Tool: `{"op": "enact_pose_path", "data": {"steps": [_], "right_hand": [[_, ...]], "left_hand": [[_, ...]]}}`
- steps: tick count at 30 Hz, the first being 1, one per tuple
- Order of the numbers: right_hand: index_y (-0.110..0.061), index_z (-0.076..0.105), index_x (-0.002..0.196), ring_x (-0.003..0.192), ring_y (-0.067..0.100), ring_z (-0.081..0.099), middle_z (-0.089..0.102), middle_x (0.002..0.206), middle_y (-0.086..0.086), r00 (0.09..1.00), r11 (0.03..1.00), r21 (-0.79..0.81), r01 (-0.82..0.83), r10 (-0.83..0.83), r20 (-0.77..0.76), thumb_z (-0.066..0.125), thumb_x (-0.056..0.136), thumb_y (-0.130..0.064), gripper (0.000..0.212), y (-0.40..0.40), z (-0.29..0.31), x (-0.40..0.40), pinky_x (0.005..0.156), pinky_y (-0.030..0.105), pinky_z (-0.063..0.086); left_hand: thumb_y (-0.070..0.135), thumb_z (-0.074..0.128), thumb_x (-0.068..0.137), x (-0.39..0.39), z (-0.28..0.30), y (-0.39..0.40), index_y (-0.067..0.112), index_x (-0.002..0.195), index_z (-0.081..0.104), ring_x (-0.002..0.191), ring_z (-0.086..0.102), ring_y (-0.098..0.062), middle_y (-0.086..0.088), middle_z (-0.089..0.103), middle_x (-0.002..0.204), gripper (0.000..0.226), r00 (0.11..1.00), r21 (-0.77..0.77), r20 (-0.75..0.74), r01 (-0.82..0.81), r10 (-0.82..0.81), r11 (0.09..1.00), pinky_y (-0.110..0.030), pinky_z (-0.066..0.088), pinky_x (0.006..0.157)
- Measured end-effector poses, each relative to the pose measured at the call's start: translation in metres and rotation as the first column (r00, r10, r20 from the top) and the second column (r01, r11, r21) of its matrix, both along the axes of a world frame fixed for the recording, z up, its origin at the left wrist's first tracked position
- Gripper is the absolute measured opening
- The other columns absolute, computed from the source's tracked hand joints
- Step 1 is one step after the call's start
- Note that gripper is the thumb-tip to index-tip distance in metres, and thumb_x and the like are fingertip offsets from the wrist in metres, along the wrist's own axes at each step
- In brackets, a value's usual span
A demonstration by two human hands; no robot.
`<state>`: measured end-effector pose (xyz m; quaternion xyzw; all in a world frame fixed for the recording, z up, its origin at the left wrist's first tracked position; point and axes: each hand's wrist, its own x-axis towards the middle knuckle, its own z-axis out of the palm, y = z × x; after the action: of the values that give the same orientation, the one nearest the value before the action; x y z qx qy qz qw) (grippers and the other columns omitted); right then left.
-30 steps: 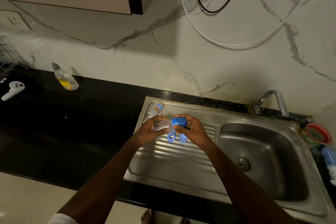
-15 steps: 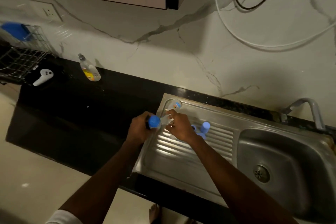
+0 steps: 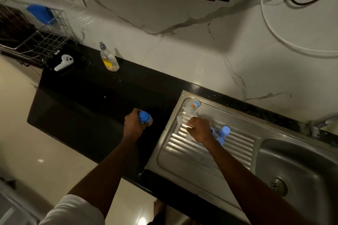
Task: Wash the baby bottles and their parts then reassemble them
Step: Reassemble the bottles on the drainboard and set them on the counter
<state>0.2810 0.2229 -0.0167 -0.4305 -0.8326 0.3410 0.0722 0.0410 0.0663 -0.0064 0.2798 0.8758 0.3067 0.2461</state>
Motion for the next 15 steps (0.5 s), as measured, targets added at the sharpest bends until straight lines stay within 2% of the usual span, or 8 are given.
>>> {"op": "enact_pose_path", "data": {"steps": [5,7,9,11,12,13,15], "right_hand": [[-0.010,0.071,0.108,0.105,0.019,0.066,0.072,0.109,0.005,0.996,1.000,-0.007,-0.027,0.028,0.080,0.076,0.089,-0.020,0.022,0.011,-0.016,0.009,0.095,0.022,0.041],[-0.011,0.070,0.112,0.108,0.019,0.065,0.071,0.111,0.004,0.991,0.999,0.007,-0.047,0.046,0.129,0.074,0.090,-0.023,0.025,0.017,-0.021,0.011,0.090,0.018,0.035],[-0.012,0.067,0.119,0.111,0.020,0.064,0.070,0.116,0.004,0.984,0.998,0.033,-0.061,0.054,0.168,0.073,0.091,-0.024,0.031,0.025,-0.024,0.011,0.088,0.017,0.031],[-0.013,0.064,0.123,0.112,0.022,0.063,0.068,0.118,0.006,0.987,0.998,0.048,-0.044,0.036,0.155,0.073,0.091,-0.021,0.035,0.034,-0.023,0.011,0.088,0.017,0.032],[-0.013,0.063,0.125,0.112,0.023,0.062,0.067,0.119,0.007,0.989,0.998,0.052,-0.032,0.024,0.143,0.073,0.090,-0.019,0.037,0.040,-0.022,0.010,0.089,0.018,0.033],[-0.013,0.061,0.128,0.112,0.023,0.062,0.066,0.119,0.008,0.990,0.998,0.063,-0.030,0.021,0.142,0.074,0.090,-0.018,0.040,0.048,-0.022,0.007,0.090,0.020,0.035],[-0.016,0.056,0.137,0.117,0.025,0.058,0.061,0.126,0.010,0.981,0.993,0.101,-0.068,0.048,0.190,0.074,0.090,-0.021,0.051,0.060,-0.021,0.000,0.097,0.026,0.040]], "left_hand": [[0.012,0.085,0.074,0.000,-0.012,-0.005,0.024,0.125,0.052,0.122,0.061,-0.019,0.001,0.061,0.129,0.062,1.000,-0.008,0.020,-0.015,0.015,1.000,-0.041,0.052,0.101],[0.022,0.089,0.069,-0.004,-0.010,-0.007,0.027,0.129,0.049,0.124,0.059,-0.019,0.004,0.060,0.130,0.072,0.999,-0.030,0.040,0.012,-0.011,0.999,-0.044,0.052,0.102],[0.046,0.093,0.058,-0.013,-0.003,-0.008,0.028,0.138,0.042,0.127,0.055,-0.019,0.005,0.056,0.135,0.096,0.998,-0.065,0.025,0.060,-0.058,0.996,-0.048,0.051,0.103],[0.074,0.085,0.046,-0.023,0.010,-0.009,0.031,0.146,0.034,0.135,0.047,-0.021,0.003,0.050,0.144,0.120,0.989,-0.124,-0.060,0.125,-0.133,0.984,-0.054,0.047,0.105],[0.082,0.080,0.045,-0.027,0.020,-0.007,0.033,0.148,0.033,0.138,0.042,-0.022,0.003,0.046,0.148,0.123,0.979,-0.146,-0.122,0.147,-0.166,0.978,-0.055,0.046,0.106],[0.086,0.075,0.049,-0.029,0.029,-0.003,0.033,0.148,0.034,0.140,0.038,-0.022,0.003,0.044,0.149,0.119,0.959,-0.144,-0.205,0.170,-0.197,0.975,-0.054,0.045,0.106],[0.086,0.065,0.069,-0.029,0.047,0.009,0.032,0.141,0.043,0.137,0.039,-0.020,0.002,0.046,0.145,0.093,0.882,-0.050,-0.412,0.226,-0.227,0.973,-0.045,0.048,0.102]]}}
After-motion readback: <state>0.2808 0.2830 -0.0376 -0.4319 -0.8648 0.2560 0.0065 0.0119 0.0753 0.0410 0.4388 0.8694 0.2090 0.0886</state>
